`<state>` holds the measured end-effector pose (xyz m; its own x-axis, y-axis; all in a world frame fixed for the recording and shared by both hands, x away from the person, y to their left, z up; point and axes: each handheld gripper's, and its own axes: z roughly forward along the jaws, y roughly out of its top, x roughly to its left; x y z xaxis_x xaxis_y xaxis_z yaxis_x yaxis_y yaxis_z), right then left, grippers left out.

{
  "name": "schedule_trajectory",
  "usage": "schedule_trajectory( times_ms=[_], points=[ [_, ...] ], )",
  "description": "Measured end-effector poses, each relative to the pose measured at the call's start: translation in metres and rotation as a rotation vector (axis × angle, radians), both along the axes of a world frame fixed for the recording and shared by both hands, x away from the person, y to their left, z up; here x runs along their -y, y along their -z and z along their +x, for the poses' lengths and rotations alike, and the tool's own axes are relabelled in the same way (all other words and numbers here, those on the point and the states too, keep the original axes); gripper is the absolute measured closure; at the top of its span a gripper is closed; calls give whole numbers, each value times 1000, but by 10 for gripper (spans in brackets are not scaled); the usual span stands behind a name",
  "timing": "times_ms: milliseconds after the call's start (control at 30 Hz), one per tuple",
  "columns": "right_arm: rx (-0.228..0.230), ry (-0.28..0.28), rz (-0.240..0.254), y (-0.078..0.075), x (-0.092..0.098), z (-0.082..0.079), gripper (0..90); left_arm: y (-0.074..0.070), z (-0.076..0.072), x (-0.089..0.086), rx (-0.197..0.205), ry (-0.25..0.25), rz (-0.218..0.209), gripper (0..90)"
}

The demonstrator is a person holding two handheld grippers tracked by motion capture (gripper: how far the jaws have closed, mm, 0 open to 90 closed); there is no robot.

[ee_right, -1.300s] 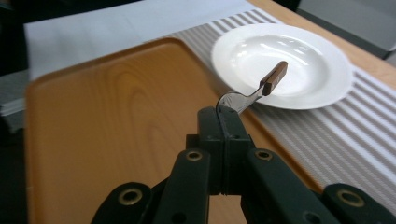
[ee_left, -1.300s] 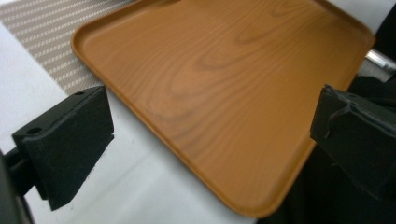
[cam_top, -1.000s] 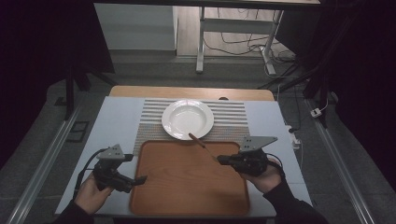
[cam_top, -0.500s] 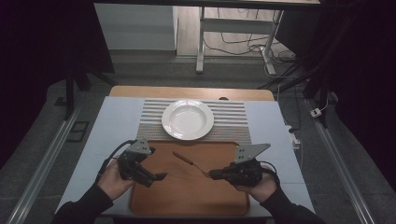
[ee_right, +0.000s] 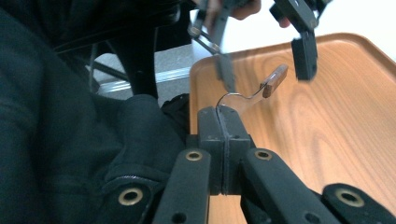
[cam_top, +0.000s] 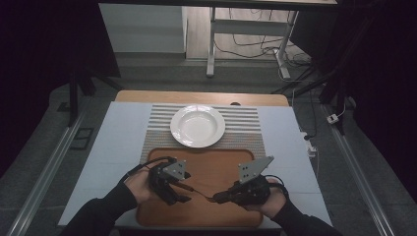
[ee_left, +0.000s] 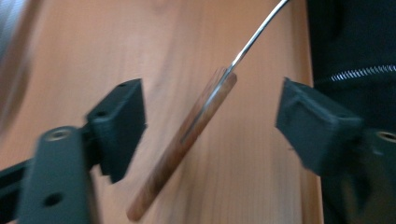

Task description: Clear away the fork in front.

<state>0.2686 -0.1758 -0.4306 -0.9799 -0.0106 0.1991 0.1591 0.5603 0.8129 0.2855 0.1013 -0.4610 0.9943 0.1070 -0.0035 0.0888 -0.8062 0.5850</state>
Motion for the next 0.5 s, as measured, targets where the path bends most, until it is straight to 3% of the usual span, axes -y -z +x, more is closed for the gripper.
schedule_trajectory(
  times_ms=[33,67,133,200,333,400,500],
  points=[
    [4,-14,2,-1,0,-1,899,0,0,3,-13,17,16,382],
    [4,-14,2,-1,0,-1,899,1,0,7,-22,42,23,382],
    [-1,-41,13,-2,0,-1,899,3,0,12,-17,72,52,508],
    [-3,-60,11,-2,1,-2,899,4,-1,13,-27,103,48,688],
    [-1,-92,7,1,2,-1,885,8,-6,13,-29,172,60,740],
    [7,-69,13,3,4,1,841,9,-10,13,-29,197,72,772],
    [-32,47,6,5,10,8,773,8,-12,12,-63,167,75,793]
  ],
)
